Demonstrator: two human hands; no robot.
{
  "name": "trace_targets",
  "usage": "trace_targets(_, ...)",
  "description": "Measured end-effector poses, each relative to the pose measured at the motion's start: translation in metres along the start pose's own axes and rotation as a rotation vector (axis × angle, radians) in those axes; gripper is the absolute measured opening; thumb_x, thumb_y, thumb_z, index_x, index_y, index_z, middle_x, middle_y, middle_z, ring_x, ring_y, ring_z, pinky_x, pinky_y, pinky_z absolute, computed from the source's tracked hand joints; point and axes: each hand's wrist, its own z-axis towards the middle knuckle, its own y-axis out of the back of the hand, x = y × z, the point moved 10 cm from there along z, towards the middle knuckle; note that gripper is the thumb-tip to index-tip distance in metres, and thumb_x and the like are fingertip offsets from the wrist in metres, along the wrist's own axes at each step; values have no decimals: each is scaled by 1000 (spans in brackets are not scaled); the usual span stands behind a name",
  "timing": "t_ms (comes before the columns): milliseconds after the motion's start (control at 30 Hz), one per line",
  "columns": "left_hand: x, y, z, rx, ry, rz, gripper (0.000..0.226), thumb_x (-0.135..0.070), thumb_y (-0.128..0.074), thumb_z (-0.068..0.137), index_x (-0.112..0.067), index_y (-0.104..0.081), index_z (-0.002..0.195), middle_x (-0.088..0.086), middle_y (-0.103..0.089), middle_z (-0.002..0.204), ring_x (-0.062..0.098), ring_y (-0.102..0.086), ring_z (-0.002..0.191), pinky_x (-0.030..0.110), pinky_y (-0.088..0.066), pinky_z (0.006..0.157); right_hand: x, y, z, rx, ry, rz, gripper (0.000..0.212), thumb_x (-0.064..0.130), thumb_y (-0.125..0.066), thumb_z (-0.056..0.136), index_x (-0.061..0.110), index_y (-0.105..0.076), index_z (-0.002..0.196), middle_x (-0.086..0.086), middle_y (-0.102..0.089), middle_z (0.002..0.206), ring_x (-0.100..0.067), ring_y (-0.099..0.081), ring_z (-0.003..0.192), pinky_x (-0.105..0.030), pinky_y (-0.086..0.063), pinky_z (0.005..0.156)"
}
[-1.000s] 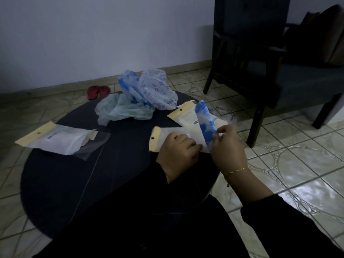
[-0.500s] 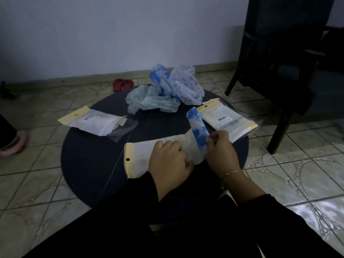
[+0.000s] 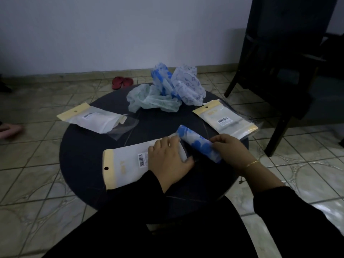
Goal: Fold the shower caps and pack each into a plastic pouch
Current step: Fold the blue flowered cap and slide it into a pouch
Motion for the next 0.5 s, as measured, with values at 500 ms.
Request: trace_targets(500, 12, -3, 6, 76, -53, -45, 66, -71, -42, 59, -27, -45, 107, -8, -41, 123, 15, -37, 122, 34, -26, 93, -2, 8, 2, 13, 16, -27, 16, 16, -54, 89, 11, -68, 95, 5, -56, 80, -6, -49, 71, -18, -37, 59)
